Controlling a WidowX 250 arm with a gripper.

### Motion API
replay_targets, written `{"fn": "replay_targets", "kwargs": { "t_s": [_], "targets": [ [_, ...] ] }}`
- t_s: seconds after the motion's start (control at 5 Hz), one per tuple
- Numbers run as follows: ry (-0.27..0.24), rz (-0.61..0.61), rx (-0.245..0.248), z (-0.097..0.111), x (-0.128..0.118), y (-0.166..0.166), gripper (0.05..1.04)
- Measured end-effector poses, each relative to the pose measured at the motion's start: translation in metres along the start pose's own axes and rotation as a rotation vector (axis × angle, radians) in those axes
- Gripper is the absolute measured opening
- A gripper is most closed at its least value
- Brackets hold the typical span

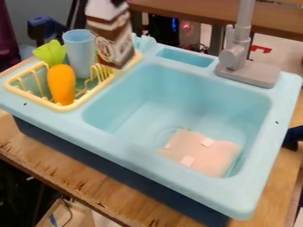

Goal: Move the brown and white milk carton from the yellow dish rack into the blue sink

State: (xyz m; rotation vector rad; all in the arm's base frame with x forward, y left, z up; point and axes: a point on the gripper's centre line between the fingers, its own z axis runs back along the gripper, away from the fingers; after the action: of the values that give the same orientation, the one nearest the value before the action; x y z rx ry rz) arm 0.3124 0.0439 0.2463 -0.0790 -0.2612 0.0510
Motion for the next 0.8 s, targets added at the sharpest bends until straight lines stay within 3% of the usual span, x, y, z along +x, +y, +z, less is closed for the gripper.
{"fn": "replay_targets", "kwargs": {
  "t_s": [0.4, 0.8],
  "targets": [
    [0.057, -0.062, -0.035, -0.016, -0.014, -0.045, 0.802],
    [0.122, -0.05, -0.001, -0.05, -0.015, -0.053, 0.801]
  ]
}}
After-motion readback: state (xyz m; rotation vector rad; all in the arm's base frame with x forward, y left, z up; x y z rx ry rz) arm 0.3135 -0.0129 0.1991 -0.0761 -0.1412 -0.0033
